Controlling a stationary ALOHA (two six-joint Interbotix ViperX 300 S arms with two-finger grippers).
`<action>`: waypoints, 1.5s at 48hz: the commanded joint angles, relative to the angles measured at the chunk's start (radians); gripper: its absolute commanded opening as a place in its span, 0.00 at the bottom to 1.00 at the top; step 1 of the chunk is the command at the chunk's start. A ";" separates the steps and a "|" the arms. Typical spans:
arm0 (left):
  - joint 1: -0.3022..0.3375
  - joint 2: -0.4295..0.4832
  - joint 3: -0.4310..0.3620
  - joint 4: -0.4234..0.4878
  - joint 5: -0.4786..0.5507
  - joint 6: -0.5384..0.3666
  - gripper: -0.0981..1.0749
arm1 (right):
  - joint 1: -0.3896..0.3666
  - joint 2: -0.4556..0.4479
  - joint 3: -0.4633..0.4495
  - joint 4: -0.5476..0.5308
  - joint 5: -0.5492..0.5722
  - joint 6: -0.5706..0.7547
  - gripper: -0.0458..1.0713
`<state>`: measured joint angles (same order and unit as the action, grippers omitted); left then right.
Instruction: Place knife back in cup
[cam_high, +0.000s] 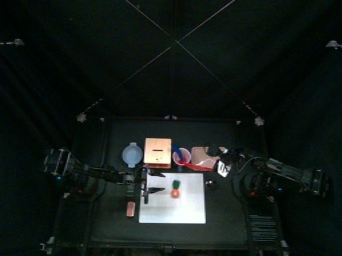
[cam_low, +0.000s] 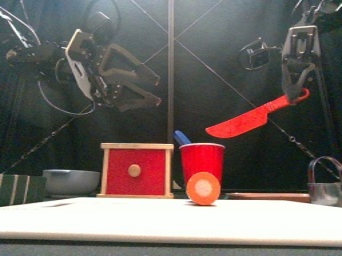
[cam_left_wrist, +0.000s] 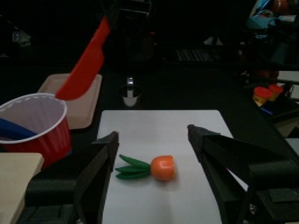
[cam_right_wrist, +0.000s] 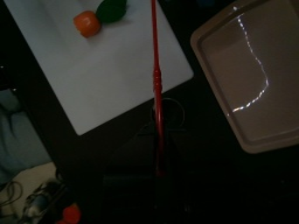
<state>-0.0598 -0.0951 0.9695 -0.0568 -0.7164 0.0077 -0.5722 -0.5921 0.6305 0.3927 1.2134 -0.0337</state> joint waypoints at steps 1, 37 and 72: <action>0.002 -0.003 -0.009 -0.002 -0.011 0.002 0.90 | -0.052 0.026 -0.063 0.046 0.071 -0.002 0.42; 0.002 0.000 0.032 0.003 -0.009 0.002 0.90 | -0.235 0.307 -0.256 0.337 0.364 0.253 0.42; 0.000 0.000 0.055 0.005 -0.009 0.002 0.90 | -0.282 0.466 -0.321 0.360 0.334 0.414 0.44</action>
<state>-0.0598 -0.0936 1.0354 -0.0522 -0.7164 0.0077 -0.8468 -0.1181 0.3344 0.7455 1.5478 0.3789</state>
